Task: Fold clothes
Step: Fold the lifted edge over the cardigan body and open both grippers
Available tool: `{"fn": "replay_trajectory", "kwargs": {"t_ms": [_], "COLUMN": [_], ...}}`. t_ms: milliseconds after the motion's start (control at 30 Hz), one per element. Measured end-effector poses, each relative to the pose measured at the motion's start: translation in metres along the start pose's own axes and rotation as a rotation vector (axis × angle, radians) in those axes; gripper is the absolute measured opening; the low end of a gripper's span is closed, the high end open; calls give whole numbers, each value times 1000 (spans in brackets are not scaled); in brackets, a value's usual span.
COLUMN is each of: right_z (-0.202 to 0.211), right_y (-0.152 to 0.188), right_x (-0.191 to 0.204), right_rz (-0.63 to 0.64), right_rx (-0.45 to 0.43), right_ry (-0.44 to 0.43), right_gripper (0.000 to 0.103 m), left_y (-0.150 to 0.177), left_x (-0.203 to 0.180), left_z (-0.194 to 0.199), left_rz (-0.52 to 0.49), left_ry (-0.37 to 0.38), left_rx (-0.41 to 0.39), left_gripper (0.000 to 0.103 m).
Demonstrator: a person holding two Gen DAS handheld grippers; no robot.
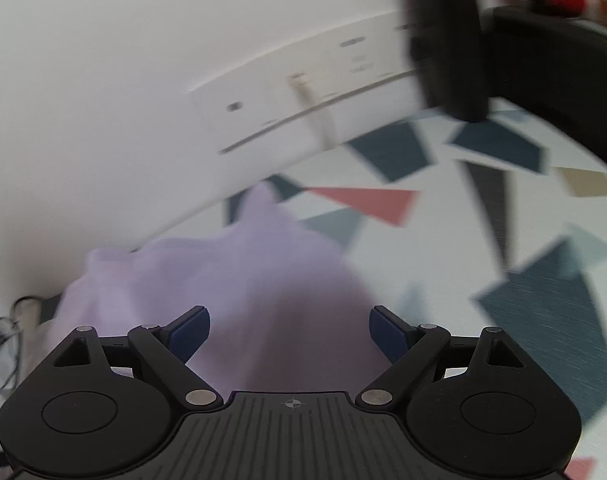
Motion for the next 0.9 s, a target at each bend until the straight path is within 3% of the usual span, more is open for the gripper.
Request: {"fn": "replay_trajectory", "kwargs": {"t_ms": [33,133,267,333,400,467,533,600,733,900], "right_z": [6,21,32,28,23,23,19,24,55,63], "right_y": [2,18,61,76,84,85,82,77,81,114], "right_x": [-7,-34,-67,-75,-82,-84,-86,-83,-75,-93], "right_rz": [-28,-183,-412,-467,-521,-534,-541,-536,-495,-553], "right_rx": [-19,-82,-72,-28,-16,-71,-65,-88,-182,-102], "right_ry": [36,130,114,85,50,5,-67,-118,-92,-27], "right_gripper": [90,92,92,92,91,78,31,14,12,12], "left_y": [5,18,34,37,36,36,41,51,76,78], "left_x": [1,4,4,4,3,0,-4,-4,25,32], "left_z": [1,6,11,10,14,21,34,50,44,50], "left_rz": [20,89,103,100,88,73,62,55,173,127], "left_ry": [20,55,93,98,109,111,116,106,147,147], "left_rx": [1,-14,-29,-34,-51,-74,-116,-164,-99,-80], "left_gripper": [51,49,49,48,33,17,12,8,8,8]}}
Point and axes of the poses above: each gripper's, at about its wrist camera, not at the fingertips, and z roughly against the way its jaws point, x to its left, y to its underside, the point moved 2 cm from there along -z, roughly the way its jaws point, and after that the axes turned 10 degrees about x, right-handed, at the moved point
